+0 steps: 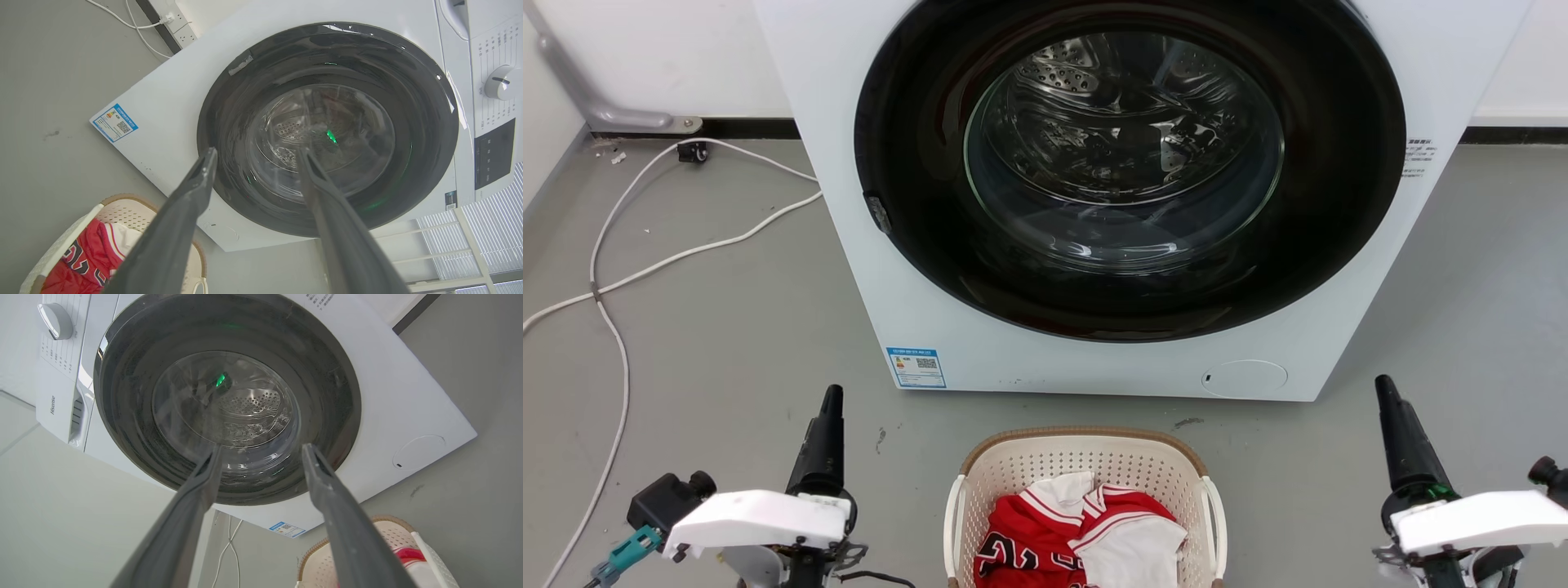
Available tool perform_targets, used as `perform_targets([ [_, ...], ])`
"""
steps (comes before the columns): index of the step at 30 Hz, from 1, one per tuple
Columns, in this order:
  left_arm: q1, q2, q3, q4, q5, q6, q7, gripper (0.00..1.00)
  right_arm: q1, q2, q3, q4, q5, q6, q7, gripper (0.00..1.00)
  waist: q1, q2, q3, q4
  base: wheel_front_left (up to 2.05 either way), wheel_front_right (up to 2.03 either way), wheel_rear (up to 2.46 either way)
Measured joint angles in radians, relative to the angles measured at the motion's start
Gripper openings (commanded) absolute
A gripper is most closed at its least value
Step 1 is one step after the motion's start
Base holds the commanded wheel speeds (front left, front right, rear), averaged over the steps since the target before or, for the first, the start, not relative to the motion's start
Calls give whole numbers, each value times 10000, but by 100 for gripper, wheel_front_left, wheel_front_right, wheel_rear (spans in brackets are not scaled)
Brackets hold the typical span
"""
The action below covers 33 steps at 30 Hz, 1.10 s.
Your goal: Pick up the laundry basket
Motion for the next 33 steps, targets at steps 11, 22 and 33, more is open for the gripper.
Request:
perform_targets([
  [11, 42, 4, -405, -207, 2069, 194, -378, 100, 182, 0, 290, -278, -2474, 0, -387, 100, 0, 0, 18, -9, 0, 0, 0],
  [22, 81, 10, -671, -384, 3578, 286, -721, 100, 372, 0, 368, -487, -4247, 0, -738, 100, 0, 0, 42, -24, 0, 0, 0],
  [33, 106, 13, -909, -523, 4859, 370, -1057, 100, 535, -2, 424, -694, -5724, 0, -1057, 100, 0, 0, 66, -12, 0, 0, 0],
])
